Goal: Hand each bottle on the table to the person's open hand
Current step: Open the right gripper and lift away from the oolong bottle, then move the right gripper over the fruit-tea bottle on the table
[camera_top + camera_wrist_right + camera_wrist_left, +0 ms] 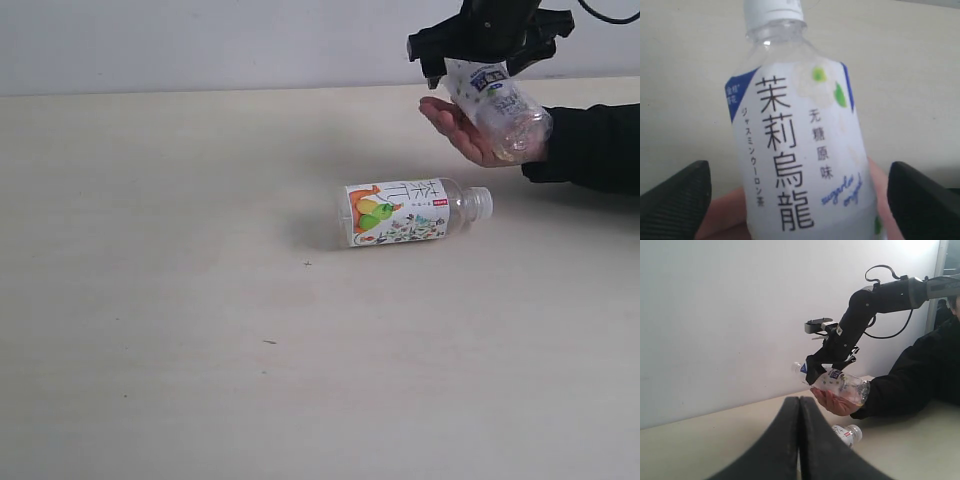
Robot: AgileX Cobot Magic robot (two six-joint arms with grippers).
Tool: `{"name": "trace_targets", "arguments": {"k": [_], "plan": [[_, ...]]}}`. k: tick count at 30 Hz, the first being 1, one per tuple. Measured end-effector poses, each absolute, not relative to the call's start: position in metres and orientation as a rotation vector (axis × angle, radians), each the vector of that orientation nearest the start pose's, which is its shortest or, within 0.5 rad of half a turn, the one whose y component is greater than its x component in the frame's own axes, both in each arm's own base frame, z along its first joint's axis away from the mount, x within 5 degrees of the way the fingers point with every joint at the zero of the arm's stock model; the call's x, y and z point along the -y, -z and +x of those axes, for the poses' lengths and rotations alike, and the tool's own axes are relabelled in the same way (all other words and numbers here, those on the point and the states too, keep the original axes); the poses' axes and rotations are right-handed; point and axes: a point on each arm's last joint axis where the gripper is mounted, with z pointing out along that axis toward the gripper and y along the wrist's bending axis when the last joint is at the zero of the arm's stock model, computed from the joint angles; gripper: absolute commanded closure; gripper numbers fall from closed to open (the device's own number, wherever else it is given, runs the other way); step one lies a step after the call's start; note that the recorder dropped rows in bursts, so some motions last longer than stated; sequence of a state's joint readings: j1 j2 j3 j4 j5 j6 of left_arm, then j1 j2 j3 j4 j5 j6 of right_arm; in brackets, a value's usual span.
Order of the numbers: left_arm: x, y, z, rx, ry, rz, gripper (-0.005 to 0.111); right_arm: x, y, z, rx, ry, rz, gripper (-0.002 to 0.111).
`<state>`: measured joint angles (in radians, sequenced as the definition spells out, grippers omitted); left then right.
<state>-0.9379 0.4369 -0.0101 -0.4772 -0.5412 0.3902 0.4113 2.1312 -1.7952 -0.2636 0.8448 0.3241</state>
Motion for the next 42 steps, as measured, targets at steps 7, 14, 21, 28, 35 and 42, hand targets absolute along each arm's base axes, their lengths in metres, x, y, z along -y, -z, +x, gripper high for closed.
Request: {"name": "trace_targets", "arguments": {"k": [7, 14, 21, 28, 35, 42], "plan": [[0.061, -0.228, 0.072, -1.382, 0.624, 0.453, 0.107, -0.173, -0.223, 0.442, -2.592, 0.061, -0.281, 0.012], [0.061, -0.228, 0.072, -1.382, 0.624, 0.453, 0.107, -0.174, -0.227, 0.441, -2.57, 0.062, -0.346, 0.012], [0.061, -0.228, 0.072, -1.382, 0.624, 0.453, 0.107, -0.172, -0.278, 0.427, -2.46, 0.017, -0.454, 0.012], [0.061, -0.228, 0.072, -1.382, 0.624, 0.453, 0.107, -0.173, -0.333, 0.393, -2.379, -0.141, -0.674, 0.012], [0.061, -0.228, 0.072, -1.382, 0.624, 0.453, 0.107, -0.181, -0.345, 0.363, -2.437, -0.369, -0.903, 0.05], [0.061, -0.228, 0.072, -1.382, 0.624, 0.453, 0.107, -0.181, -0.34, 0.353, -2.461, -0.383, -1.115, 0.041]]}}
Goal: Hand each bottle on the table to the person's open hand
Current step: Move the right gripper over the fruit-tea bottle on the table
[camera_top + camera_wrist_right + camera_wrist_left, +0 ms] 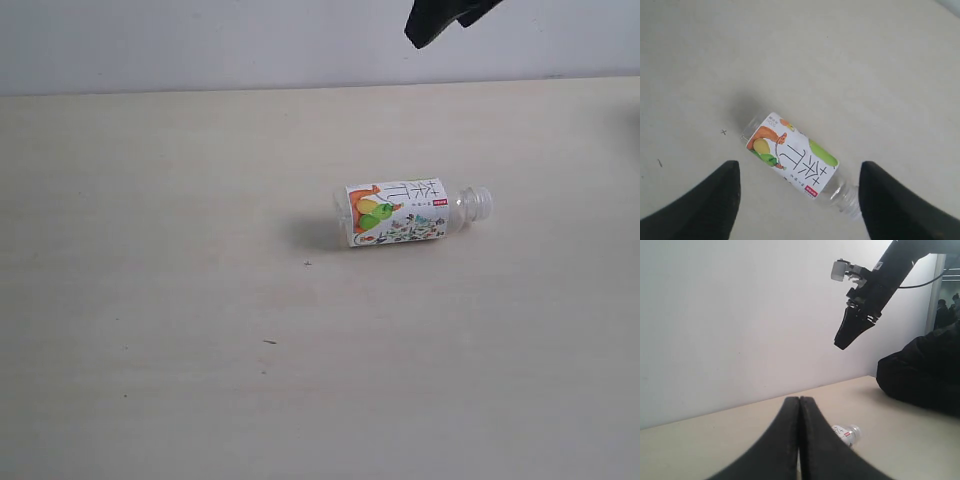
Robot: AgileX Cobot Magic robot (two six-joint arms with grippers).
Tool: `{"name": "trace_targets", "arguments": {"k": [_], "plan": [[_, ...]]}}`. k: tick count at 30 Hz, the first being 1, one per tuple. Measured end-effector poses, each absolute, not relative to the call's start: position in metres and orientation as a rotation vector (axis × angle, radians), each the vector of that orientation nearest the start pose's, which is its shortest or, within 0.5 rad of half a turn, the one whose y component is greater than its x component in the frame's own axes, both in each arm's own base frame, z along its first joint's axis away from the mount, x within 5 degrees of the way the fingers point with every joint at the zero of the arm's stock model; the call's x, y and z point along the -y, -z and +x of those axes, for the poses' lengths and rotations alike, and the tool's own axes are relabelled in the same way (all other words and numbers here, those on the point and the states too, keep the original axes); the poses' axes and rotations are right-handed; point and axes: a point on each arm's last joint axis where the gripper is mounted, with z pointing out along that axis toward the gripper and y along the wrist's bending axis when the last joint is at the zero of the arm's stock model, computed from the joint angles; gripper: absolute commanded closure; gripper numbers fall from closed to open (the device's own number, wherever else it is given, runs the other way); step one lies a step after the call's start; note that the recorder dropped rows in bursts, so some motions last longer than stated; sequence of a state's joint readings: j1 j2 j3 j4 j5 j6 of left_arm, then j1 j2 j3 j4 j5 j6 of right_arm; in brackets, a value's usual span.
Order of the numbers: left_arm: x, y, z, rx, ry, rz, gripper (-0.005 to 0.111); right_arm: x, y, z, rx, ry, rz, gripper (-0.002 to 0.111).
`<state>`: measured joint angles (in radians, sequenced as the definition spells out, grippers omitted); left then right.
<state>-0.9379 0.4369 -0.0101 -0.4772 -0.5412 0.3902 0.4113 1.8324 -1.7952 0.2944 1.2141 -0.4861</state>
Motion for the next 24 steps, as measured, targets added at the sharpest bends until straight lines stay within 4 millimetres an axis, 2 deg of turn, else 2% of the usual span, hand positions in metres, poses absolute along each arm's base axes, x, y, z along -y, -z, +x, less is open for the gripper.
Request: {"name": "trace_targets", "arguments": {"k": [4, 7, 10, 16, 19, 24], "plan": [[0.061, -0.228, 0.072, -1.382, 0.624, 0.453, 0.107, -0.181, -0.34, 0.352, -2.374, -0.35, -1.273, 0.038], [0.061, -0.228, 0.072, -1.382, 0.624, 0.453, 0.107, -0.18, -0.327, 0.349, -2.273, -0.312, -1.499, 0.038], [0.061, -0.228, 0.072, -1.382, 0.624, 0.453, 0.107, -0.18, -0.319, 0.347, -2.195, -0.295, -1.643, 0.038], [0.061, -0.228, 0.072, -1.382, 0.624, 0.453, 0.107, -0.187, -0.312, 0.346, -2.012, -0.359, -1.819, 0.04], [0.061, -0.228, 0.072, -1.382, 0.624, 0.453, 0.107, -0.192, -0.312, 0.345, -1.93, -0.412, -1.856, 0.052], [0.061, -0.228, 0.072, -1.382, 0.624, 0.453, 0.107, -0.194, -0.313, 0.345, -1.872, -0.429, -1.884, 0.089]]}}
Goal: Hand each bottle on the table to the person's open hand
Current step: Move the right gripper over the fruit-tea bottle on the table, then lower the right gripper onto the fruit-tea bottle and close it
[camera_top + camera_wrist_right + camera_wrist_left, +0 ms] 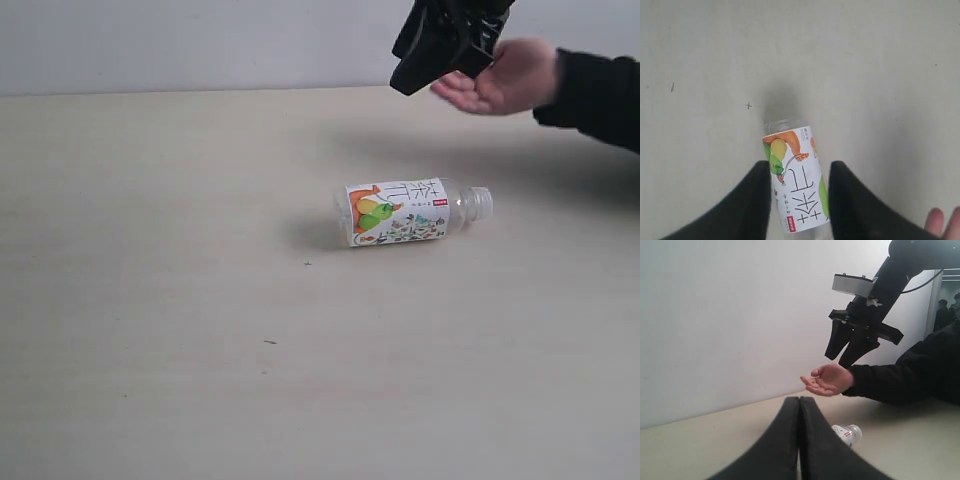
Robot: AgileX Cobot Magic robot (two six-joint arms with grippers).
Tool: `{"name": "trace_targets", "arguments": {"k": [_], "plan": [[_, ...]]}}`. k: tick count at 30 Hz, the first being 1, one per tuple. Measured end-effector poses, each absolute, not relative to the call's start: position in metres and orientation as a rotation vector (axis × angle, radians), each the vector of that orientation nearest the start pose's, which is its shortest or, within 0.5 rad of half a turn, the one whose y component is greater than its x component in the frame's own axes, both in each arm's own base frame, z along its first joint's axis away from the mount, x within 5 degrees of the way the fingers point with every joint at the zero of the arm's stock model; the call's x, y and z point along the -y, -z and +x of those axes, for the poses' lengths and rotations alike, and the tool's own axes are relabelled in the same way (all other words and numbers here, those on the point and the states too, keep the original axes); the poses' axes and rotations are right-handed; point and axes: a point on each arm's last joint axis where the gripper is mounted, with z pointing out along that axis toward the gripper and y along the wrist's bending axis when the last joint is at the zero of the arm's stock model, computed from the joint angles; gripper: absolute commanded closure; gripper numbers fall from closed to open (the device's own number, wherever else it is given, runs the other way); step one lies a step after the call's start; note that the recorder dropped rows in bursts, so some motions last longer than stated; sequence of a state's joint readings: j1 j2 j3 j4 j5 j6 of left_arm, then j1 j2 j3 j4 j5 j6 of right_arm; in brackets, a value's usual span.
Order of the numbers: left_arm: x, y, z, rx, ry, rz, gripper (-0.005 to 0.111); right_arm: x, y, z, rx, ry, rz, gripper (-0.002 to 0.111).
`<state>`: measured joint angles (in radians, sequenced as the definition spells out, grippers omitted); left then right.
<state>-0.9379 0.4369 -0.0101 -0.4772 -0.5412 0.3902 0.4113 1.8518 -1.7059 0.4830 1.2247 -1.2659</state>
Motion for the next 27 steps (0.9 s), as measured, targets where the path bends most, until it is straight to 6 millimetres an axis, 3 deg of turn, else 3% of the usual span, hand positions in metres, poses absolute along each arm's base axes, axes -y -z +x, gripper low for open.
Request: {"name": "trace_targets", "arguments": {"k": [3, 19, 23, 27], "plan": [[0.061, -0.228, 0.072, -1.382, 0.624, 0.453, 0.107, -0.194, -0.313, 0.345, -1.868, -0.43, -1.886, 0.109], [0.061, -0.228, 0.072, -1.382, 0.624, 0.453, 0.107, -0.189, -0.308, 0.348, -1.908, -0.356, -1.915, 0.107], [0.061, -0.228, 0.072, -1.382, 0.624, 0.453, 0.107, -0.192, -0.29, 0.354, -2.001, -0.346, -1.911, 0.107], [0.061, -0.228, 0.072, -1.382, 0.624, 0.453, 0.107, -0.202, -0.267, 0.355, -2.123, -0.226, -1.953, 0.107]]}}
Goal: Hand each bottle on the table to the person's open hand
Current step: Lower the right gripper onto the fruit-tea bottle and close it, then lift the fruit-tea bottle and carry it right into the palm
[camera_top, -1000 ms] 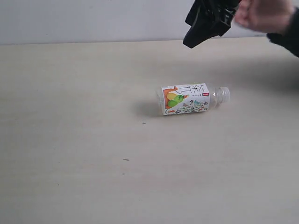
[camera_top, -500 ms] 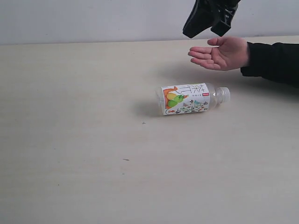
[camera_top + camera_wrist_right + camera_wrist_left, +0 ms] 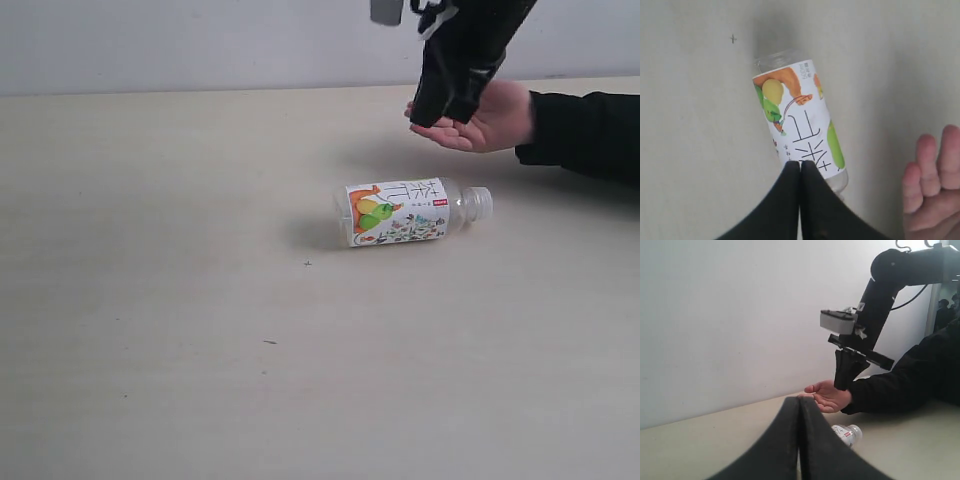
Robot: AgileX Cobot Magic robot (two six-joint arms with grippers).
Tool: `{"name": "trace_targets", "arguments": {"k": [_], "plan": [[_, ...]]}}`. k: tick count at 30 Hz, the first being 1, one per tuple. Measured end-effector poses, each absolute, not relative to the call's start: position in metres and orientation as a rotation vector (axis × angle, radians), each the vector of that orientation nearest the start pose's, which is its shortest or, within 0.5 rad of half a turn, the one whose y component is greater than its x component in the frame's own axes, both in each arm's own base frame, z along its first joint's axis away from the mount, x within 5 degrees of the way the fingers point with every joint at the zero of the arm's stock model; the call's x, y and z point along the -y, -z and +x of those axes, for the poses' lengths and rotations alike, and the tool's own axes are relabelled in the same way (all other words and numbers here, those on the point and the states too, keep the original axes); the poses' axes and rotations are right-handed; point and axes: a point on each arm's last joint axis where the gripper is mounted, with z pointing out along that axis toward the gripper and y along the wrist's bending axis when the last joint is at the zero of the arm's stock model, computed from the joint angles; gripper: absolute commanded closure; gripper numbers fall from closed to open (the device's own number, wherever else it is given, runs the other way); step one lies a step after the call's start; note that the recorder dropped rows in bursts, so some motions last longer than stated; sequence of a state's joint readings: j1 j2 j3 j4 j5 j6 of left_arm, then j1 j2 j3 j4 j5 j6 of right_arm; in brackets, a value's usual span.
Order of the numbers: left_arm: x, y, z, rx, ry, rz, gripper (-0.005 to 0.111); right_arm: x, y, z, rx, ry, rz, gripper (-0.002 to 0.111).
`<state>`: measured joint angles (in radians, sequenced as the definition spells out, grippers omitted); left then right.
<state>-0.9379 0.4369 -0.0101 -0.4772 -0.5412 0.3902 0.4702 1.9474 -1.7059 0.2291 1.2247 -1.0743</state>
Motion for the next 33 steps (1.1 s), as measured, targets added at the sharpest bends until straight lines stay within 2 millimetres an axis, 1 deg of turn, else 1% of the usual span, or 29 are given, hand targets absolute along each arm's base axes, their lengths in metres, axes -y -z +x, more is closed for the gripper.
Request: {"name": "trace_targets", "arguments": {"k": [1, 3, 6, 8, 10, 11, 12, 14, 20, 33], "plan": [[0.061, -0.228, 0.072, -1.382, 0.624, 0.453, 0.107, -0.206, -0.263, 0.354, -2.134, -0.194, -1.974, 0.105], [0.061, -0.228, 0.072, -1.382, 0.624, 0.453, 0.107, -0.215, -0.256, 0.352, -2.136, -0.163, -2.014, 0.097], [0.061, -0.228, 0.072, -1.382, 0.624, 0.453, 0.107, -0.223, -0.248, 0.35, -2.135, -0.173, -2.032, 0.074], [0.061, -0.228, 0.072, -1.38, 0.624, 0.452, 0.107, -0.226, -0.246, 0.352, -2.128, -0.178, -2.02, 0.053], [0.061, -0.228, 0.072, -1.38, 0.624, 0.452, 0.107, -0.227, -0.243, 0.353, -2.104, -0.172, -2.039, 0.038], [0.061, -0.228, 0.072, -1.38, 0.624, 0.452, 0.107, -0.227, -0.241, 0.354, -2.087, -0.169, -2.056, 0.033], [0.061, -0.228, 0.072, -1.38, 0.624, 0.452, 0.107, -0.227, -0.238, 0.355, -2.071, -0.168, -2.077, 0.03], [0.061, -0.228, 0.072, -1.38, 0.624, 0.452, 0.107, -0.229, -0.233, 0.356, -2.051, -0.184, -2.103, 0.028], [0.061, -0.228, 0.072, -1.38, 0.624, 0.452, 0.107, -0.232, -0.215, 0.359, -2.004, -0.205, -2.187, 0.028], [0.061, -0.228, 0.072, -1.38, 0.624, 0.452, 0.107, -0.238, -0.178, 0.371, -2.015, -0.201, -2.193, 0.028]]}}
